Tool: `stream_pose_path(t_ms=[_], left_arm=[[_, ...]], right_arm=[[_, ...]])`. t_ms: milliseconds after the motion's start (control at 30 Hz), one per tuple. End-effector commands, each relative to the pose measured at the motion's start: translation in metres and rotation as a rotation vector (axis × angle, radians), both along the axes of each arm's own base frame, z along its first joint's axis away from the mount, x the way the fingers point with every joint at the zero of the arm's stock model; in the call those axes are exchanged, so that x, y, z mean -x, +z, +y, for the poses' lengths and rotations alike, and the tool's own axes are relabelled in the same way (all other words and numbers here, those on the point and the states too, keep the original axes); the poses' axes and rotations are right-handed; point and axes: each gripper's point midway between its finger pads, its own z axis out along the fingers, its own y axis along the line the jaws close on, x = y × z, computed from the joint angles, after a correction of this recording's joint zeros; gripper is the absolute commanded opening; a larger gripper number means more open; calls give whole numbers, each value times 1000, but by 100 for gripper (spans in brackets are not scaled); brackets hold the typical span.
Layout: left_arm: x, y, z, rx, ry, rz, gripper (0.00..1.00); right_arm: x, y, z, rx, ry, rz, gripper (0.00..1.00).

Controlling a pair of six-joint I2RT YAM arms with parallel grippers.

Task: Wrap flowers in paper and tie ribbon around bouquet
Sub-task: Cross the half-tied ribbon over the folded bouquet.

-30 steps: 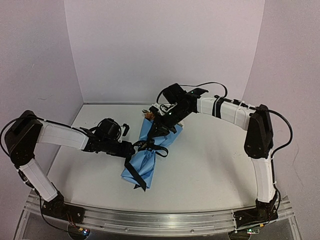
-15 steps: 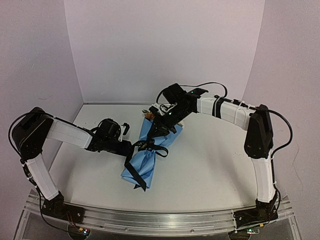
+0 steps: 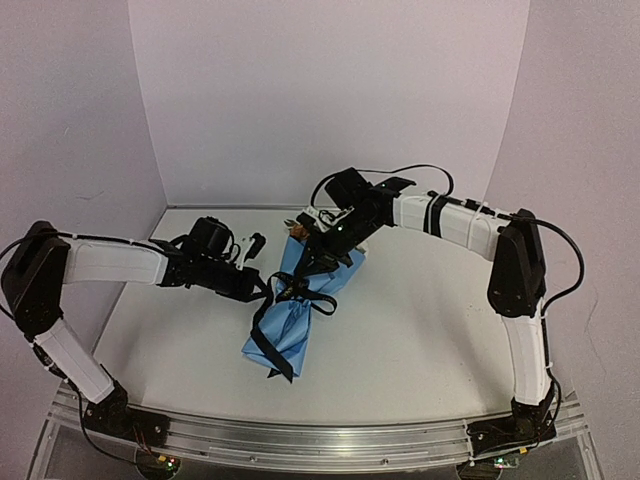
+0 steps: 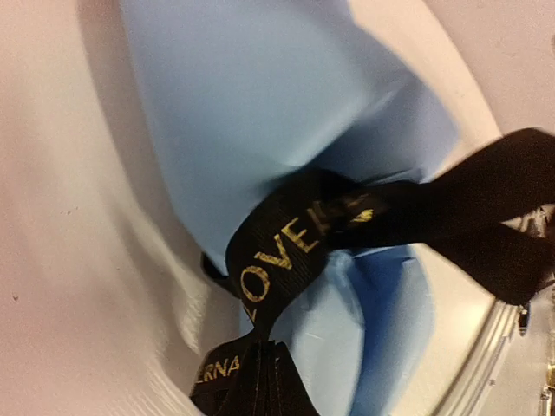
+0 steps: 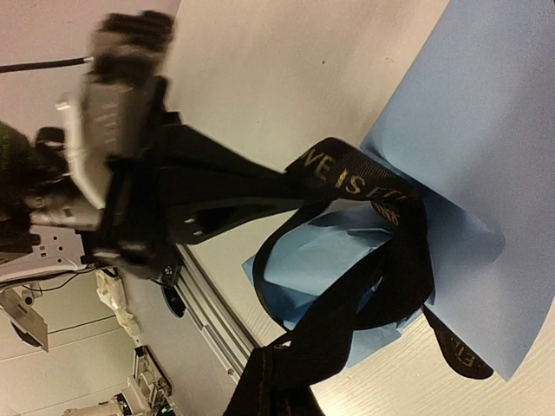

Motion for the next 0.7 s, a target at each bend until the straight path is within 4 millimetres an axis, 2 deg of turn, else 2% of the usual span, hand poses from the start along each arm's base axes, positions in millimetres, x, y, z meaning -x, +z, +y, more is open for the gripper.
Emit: stream_pose_path(t_ms=[0, 100, 200, 300, 367, 467, 667], left_arm=[[37, 78, -14, 191, -112, 81, 0], [50, 108, -25, 300, -125, 163, 0], [55, 134, -44, 407, -120, 250, 0], [56, 157, -69, 474, -119, 293, 0], [58, 159, -85, 494, -106, 345, 0], [43, 156, -92, 562, 34, 408, 0], [3, 182, -79, 889, 354, 406, 0]], right_arm=[[-11, -12, 3, 7, 9, -33, 0], [-19, -22, 1, 24, -4, -35, 0], [-25, -28, 1, 32, -14, -33, 0], [-30, -33, 1, 34, -19, -29, 0], [-30, -36, 1, 36, -19, -22, 0], [-30, -39, 0, 34, -12, -17, 0], [-28, -39, -2, 30, -1, -24, 0]])
